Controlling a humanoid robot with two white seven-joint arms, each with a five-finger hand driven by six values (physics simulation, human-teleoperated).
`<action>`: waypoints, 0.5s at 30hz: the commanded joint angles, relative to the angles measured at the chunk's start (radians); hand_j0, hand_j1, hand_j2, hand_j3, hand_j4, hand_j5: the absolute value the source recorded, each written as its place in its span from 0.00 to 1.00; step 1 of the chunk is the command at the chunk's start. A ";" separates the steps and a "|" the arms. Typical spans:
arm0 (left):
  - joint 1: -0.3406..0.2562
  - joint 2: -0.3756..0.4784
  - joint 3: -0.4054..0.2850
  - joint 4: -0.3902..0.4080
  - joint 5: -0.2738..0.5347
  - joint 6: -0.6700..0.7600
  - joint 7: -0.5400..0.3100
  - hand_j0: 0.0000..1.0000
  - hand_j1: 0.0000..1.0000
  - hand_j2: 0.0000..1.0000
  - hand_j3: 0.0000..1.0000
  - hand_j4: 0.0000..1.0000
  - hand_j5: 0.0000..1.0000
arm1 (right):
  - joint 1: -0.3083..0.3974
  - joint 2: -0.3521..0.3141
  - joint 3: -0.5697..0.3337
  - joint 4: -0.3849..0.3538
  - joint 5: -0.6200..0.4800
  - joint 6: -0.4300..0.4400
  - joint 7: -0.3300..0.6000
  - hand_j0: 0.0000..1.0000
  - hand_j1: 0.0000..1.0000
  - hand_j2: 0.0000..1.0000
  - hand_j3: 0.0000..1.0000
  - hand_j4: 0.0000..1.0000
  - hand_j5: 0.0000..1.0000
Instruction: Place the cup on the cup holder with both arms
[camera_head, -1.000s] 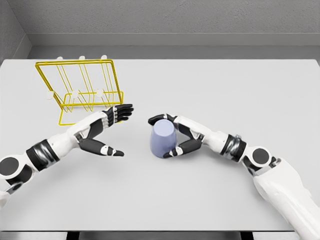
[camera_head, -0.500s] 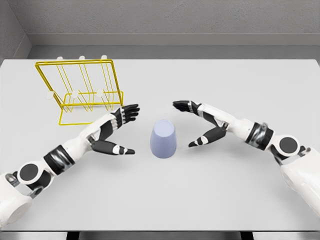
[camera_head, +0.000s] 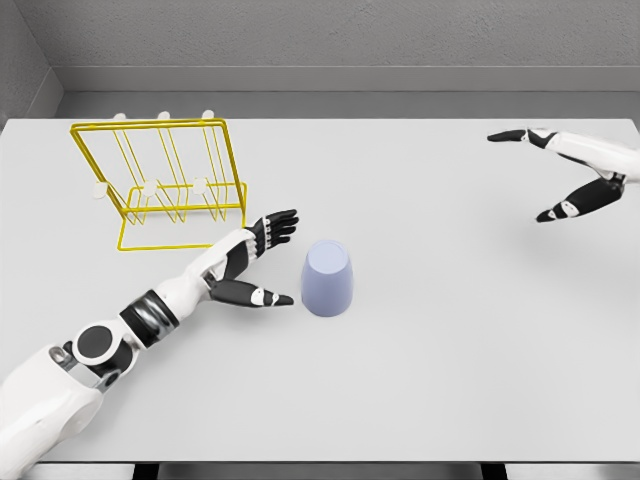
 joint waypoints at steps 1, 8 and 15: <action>0.002 -0.008 0.000 0.001 0.000 0.006 -0.001 1.00 1.00 1.00 1.00 1.00 1.00 | 0.000 -0.011 0.003 -0.012 0.075 -0.003 0.000 1.00 1.00 1.00 1.00 1.00 1.00; 0.014 -0.009 -0.009 -0.009 -0.002 -0.005 -0.007 1.00 1.00 1.00 1.00 1.00 1.00 | -0.064 -0.030 0.029 -0.052 0.078 0.004 0.000 1.00 1.00 1.00 1.00 1.00 1.00; 0.014 -0.054 -0.009 -0.005 -0.041 -0.005 -0.007 1.00 1.00 1.00 1.00 1.00 1.00 | -0.084 -0.015 0.135 -0.111 0.079 -0.003 0.000 1.00 1.00 1.00 1.00 1.00 1.00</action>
